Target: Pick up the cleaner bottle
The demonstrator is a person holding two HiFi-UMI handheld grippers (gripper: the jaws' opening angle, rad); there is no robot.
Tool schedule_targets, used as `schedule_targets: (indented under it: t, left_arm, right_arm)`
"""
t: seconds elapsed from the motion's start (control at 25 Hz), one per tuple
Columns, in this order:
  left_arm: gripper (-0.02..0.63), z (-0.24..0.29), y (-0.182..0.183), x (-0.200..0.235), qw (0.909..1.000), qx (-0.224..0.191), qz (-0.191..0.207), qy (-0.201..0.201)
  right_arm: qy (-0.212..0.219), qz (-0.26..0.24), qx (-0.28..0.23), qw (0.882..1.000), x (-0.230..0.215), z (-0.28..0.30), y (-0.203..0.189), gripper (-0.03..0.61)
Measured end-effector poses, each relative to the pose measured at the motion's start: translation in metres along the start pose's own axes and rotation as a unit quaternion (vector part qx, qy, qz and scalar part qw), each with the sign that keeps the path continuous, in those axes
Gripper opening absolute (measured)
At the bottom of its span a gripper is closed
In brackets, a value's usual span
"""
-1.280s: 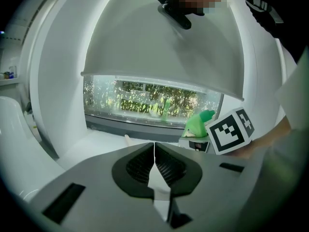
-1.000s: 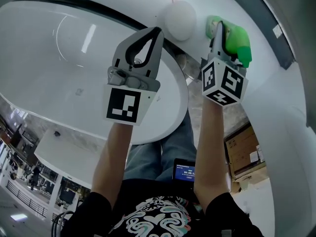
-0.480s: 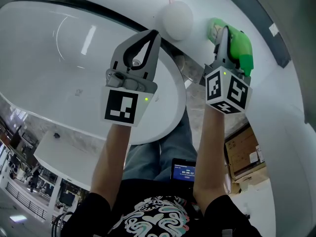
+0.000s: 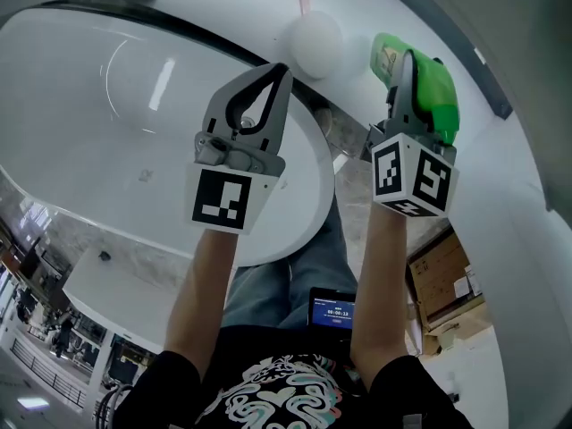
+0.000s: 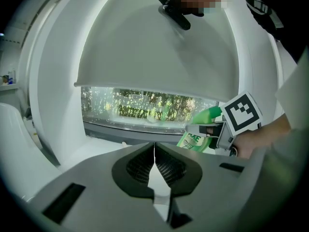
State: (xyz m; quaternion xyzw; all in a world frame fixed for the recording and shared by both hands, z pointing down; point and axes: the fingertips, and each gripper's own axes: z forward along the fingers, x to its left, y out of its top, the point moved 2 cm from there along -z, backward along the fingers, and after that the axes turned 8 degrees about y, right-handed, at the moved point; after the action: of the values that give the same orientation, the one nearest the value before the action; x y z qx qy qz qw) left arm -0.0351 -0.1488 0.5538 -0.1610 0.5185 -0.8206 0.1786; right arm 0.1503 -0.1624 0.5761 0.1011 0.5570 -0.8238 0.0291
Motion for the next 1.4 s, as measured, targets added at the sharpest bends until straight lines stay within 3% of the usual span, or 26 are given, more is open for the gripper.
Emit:
schedule_targets:
  t: [0.52, 1.4]
  left_arm:
    - [0.018, -0.024, 0.034, -0.002, 0.9996, -0.023, 0.009, -0.012]
    - [0.018, -0.075, 0.103, 0.025, 0.9985, -0.053, 0.008, -0.015]
  right_arm:
    - [0.014, 0.005, -0.039, 0.999, 0.025, -0.036, 0.058, 0.19]
    - [0.052, 0.003, -0.052, 0.997, 0.09, -0.079, 0.141, 0.187]
